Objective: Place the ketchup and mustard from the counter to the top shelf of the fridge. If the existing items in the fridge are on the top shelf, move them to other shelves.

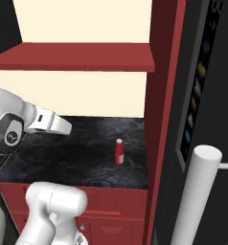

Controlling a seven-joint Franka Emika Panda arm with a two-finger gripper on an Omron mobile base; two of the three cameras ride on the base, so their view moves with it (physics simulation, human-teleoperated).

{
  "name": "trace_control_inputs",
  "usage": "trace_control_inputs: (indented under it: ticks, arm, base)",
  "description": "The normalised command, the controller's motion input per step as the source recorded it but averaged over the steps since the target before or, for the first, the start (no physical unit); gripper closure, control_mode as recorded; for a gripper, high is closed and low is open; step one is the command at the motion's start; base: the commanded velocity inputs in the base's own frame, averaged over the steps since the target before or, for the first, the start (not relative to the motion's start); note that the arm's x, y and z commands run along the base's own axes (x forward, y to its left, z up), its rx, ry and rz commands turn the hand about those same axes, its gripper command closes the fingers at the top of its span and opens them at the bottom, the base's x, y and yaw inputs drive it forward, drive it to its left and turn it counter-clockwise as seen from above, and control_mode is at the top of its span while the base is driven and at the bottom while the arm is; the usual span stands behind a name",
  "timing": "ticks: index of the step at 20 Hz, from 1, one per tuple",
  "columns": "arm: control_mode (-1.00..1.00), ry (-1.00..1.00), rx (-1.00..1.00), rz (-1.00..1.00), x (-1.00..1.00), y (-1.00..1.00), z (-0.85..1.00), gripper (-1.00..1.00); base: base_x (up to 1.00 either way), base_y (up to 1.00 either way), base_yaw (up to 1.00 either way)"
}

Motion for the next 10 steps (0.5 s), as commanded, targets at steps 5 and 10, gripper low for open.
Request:
trace_control_inputs:
  ticks: [5, 10]
  arm:
    - [-1.0, -0.01, 0.14, -0.38, 0.97, -0.21, -0.6, -1.0]
    - [-1.0, -0.09, -0.02, -0.32, 0.87, -0.04, -0.57, -1.0]
  base:
    - [0.0, 0.0, 0.0]
    - [0.0, 0.0, 0.0]
